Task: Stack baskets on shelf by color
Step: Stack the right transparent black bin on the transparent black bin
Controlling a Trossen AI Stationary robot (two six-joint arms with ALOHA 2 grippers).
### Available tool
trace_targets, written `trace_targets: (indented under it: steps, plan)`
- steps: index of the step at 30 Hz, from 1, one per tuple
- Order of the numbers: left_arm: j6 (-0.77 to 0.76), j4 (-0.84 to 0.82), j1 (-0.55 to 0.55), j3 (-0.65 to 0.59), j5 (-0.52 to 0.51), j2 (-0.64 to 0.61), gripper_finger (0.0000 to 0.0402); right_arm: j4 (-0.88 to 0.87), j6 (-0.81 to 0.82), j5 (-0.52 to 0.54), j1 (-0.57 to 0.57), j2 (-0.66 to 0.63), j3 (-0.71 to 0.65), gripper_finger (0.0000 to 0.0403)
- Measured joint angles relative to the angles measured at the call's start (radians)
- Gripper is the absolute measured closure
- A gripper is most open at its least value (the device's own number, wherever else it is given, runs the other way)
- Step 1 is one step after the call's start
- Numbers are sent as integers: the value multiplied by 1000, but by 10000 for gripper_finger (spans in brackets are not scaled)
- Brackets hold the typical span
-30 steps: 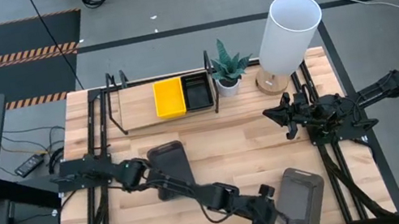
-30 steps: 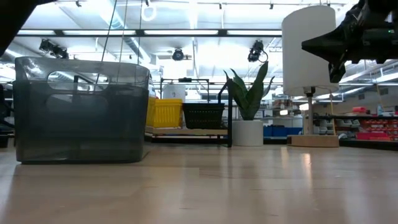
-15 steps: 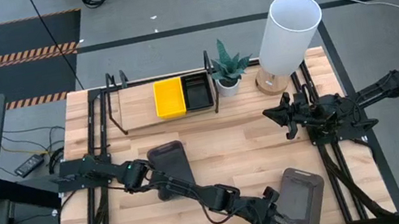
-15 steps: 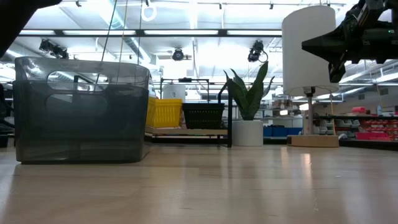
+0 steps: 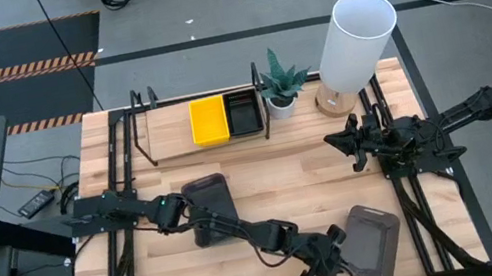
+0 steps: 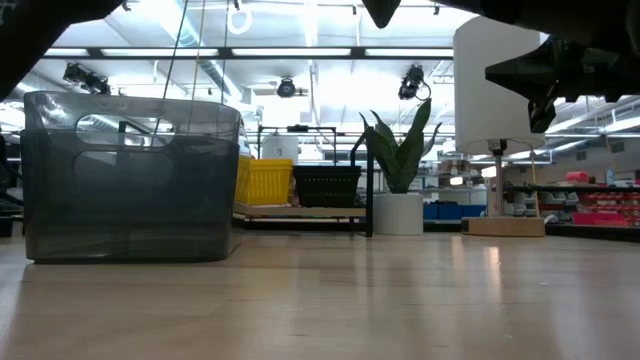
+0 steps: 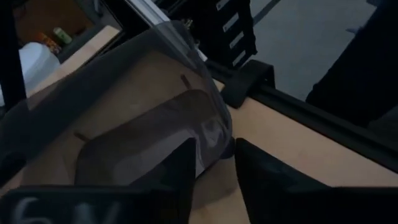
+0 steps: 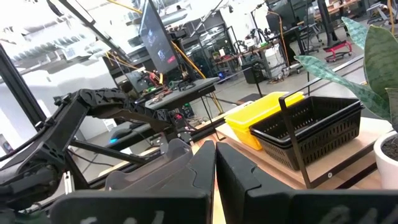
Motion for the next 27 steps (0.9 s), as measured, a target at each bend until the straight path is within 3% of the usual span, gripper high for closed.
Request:
trace_targets:
  steps: [11,19,27]
  plan:
    - [-5,-99,-1,-2,-8,-32,384,0,0,0,0,0,0,384]
    - [-105,-304,12,0,24,-127,393,0,0,0,0,0,0,384]
    - [-154,-654,26,0,93,-237,393,0,0,0,0,0,0,384]
